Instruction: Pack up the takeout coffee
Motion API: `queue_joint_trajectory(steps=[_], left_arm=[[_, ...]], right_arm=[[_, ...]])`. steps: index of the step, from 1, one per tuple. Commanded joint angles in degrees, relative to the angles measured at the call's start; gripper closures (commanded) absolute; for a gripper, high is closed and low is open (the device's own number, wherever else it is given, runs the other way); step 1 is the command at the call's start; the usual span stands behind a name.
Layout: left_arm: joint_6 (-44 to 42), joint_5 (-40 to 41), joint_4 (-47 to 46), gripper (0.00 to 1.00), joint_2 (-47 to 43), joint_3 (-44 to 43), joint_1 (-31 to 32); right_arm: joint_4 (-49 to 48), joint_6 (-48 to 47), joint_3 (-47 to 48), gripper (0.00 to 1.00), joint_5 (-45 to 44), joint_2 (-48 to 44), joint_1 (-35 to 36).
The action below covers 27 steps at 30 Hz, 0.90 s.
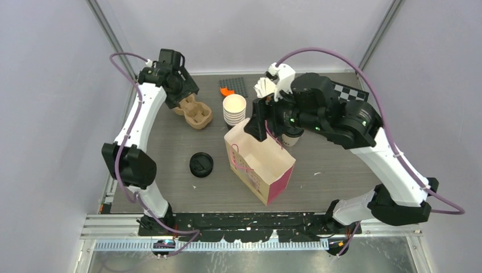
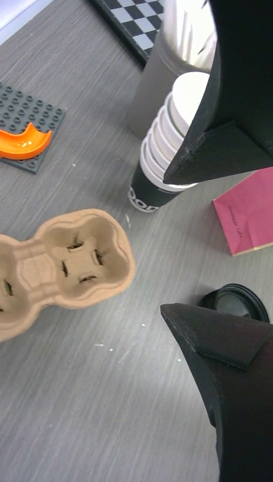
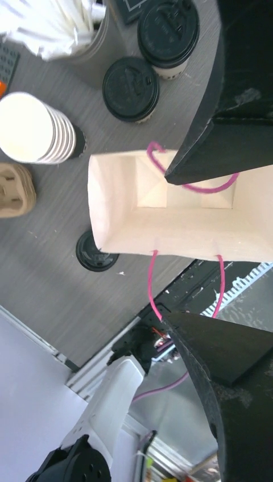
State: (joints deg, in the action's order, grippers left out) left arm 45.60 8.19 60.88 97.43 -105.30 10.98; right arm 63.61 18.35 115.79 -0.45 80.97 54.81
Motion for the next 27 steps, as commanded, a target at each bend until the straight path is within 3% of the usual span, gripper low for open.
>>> queue_joint_trajectory(steps=[1, 7, 12, 27], left_arm=[[-1.4, 2.5, -4.0, 0.25, 4.0, -5.6, -0.9], [-0.5, 2.5, -2.4, 0.35, 11.2, -11.1, -1.2], [-1.5, 8.3, -0.9, 0.36, 14.1, -11.0, -1.8], [-0.8, 7.9, -1.9, 0.4, 23.9, -15.2, -2.8]], right_arm=[[-5.8, 1.2, -3.5, 0.13, -8.4, -3.8, 0.3], [-5.0, -2.0, -4.4, 0.12, -15.6, -6.3, 0.3], [-5.8, -3.6, -6.0, 0.1, -14.5, -6.8, 0.2], [-4.7, -5.2, -8.1, 0.1, -17.2, -7.2, 0.3]])
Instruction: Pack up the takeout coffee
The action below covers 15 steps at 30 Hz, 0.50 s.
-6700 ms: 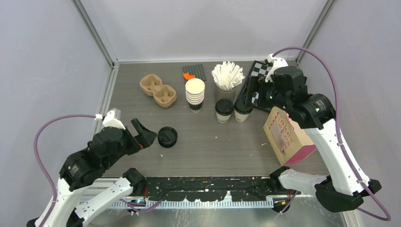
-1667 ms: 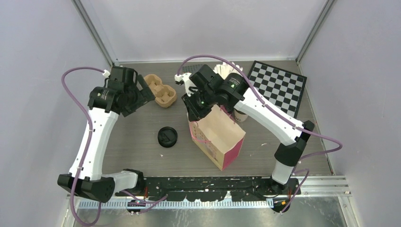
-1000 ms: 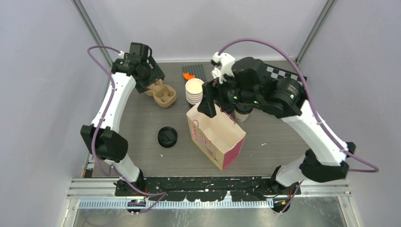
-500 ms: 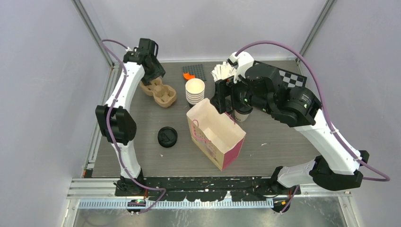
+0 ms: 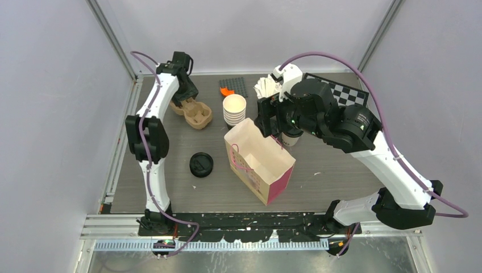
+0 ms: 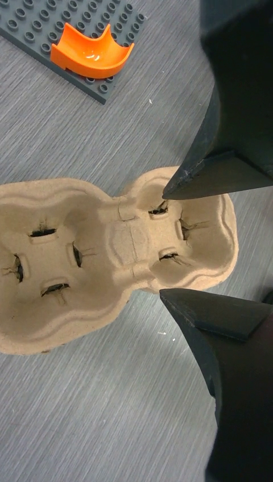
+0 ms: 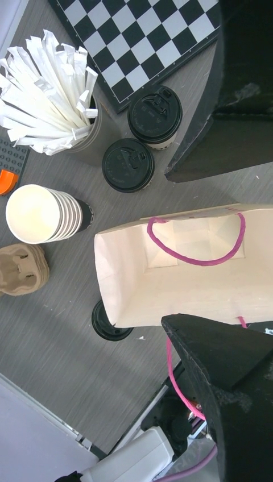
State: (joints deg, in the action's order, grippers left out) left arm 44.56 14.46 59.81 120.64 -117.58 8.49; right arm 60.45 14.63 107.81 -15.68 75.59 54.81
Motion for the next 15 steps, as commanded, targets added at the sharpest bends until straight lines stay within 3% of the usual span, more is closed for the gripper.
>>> queue_joint_trajectory(steps=[1, 15], left_arm=[[0.5, 1.8, -0.9, 0.41, 1.1, -3.2, -0.4], [1.5, 1.9, -0.3, 0.45, 5.3, -4.2, -1.2]], right_arm=[[-1.1, -1.8, 0.0, 0.1, -2.3, -1.7, 0.3], [0.0, -6.0, 0.0, 0.09, -4.7, -1.1, 0.3]])
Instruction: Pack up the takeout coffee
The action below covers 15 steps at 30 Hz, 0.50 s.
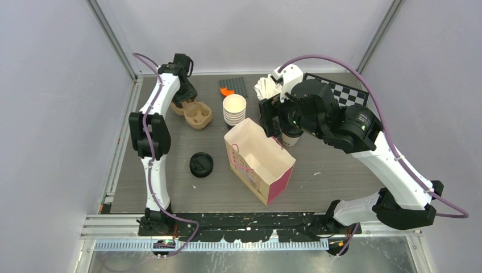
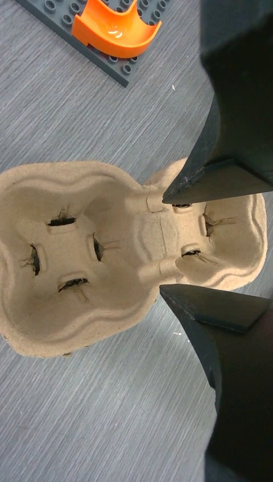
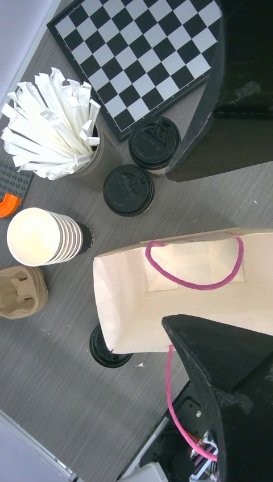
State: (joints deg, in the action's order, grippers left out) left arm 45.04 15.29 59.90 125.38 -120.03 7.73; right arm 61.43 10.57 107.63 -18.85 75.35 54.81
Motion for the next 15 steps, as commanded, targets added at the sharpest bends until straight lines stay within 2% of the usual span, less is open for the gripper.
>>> queue_joint_trajectory(steps=[1, 15], left_arm=[[1.1, 0.9, -0.7, 0.45, 0.7, -1.7, -0.4], [1.5, -0.3, 0.3, 0.47, 4.8, -5.7, -0.4]], right_arm=[[-0.9, -2.2, 0.1, 0.09, -1.5, -0.8, 0.2], [-0.9, -3.2, 0.5, 0.09, -3.1, 0.7, 0.3]])
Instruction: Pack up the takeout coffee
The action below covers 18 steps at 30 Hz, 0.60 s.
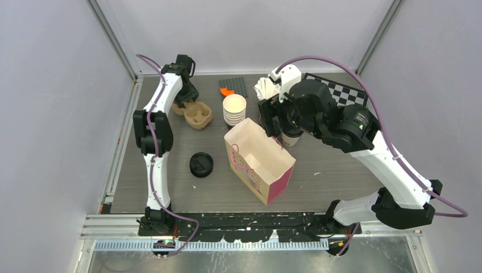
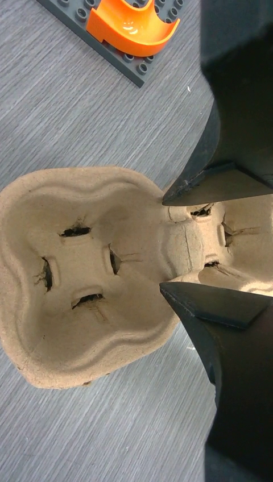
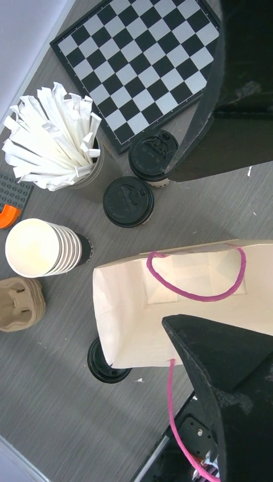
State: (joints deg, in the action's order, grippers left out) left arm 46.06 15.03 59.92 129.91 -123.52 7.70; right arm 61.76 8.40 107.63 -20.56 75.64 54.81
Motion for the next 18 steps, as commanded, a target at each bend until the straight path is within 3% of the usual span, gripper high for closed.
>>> queue_joint_trajectory(steps=[1, 11, 18], left_arm=[[0.6, 0.0, 0.3, 0.47, 0.4, -2.2, -0.4], [1.2, -0.8, 1.0, 0.54, 0.5, -0.9, -0.4], [1.9, -0.5, 2.1, 0.52, -0.5, -1.0, -0.4]], right_arm=[[-1.2, -1.3, 0.5, 0.09, -1.5, 0.5, 0.3], [-1.3, -2.4, 0.6, 0.09, -1.6, 1.6, 0.2], [-1.2, -2.9, -0.3, 0.09, -1.9, 1.2, 0.3]])
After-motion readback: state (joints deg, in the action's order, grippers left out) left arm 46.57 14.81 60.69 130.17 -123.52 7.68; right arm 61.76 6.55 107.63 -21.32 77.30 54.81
